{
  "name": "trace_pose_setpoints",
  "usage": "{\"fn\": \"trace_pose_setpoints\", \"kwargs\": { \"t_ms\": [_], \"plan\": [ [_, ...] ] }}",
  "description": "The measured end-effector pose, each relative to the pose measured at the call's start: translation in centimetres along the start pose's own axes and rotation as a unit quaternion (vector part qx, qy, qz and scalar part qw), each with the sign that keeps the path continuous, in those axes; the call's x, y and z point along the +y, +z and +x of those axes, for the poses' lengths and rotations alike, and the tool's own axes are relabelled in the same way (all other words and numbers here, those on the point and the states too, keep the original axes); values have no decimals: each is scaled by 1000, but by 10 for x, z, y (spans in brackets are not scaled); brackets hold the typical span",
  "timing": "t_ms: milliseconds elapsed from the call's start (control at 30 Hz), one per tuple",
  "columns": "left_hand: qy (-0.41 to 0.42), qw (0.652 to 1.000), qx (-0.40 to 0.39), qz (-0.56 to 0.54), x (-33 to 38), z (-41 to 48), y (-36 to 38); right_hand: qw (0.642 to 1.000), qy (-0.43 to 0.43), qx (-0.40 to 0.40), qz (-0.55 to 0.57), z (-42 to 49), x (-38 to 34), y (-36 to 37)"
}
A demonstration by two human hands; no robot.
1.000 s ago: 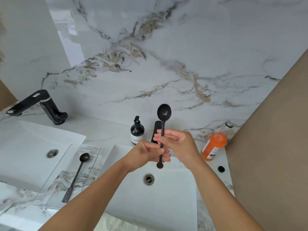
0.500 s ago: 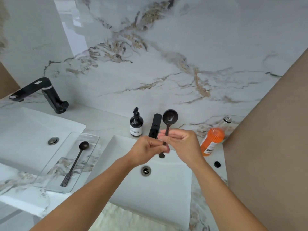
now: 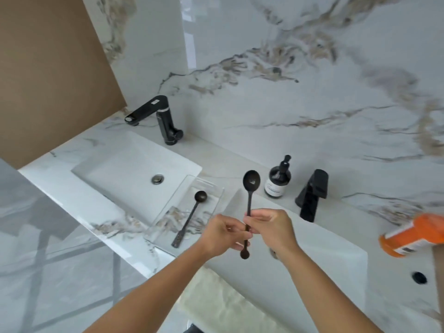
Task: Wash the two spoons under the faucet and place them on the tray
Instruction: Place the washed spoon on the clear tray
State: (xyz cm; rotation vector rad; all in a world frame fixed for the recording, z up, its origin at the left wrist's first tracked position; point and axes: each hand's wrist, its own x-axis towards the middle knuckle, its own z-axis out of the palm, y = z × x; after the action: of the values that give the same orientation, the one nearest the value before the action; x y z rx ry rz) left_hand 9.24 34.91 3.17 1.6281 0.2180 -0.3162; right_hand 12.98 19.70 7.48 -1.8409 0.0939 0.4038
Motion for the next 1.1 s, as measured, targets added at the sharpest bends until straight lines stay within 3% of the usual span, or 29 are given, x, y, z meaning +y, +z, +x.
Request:
{"fn": "trace_pose_setpoints", "kwargs": {
  "t_ms": [200,333,433,600,767,1000,1100],
  "plan": [
    [-92,990,62,87,-20,18,-120,993,114,-6,-26,60,-10,127],
    [-195,967,11,161,-35,35,-153,973,195,13,-119,79,-2,174],
    [-228,961,-2,158,-46,45,-151,949,174,27,-260,85,3,191],
    [-252,949,-26,189,-54,54,-143,916,165,20,-366,93,2,208],
    [-214,913,-80,339,-66,62,-140,885,177,3,-431,97,8,221],
    [-176,882,-90,428,-80,69,-138,888,211,15,-408,102,11,226],
    [-167,890,-79,416,-85,70,-140,889,218,17,-401,104,10,225]
  ]
}}
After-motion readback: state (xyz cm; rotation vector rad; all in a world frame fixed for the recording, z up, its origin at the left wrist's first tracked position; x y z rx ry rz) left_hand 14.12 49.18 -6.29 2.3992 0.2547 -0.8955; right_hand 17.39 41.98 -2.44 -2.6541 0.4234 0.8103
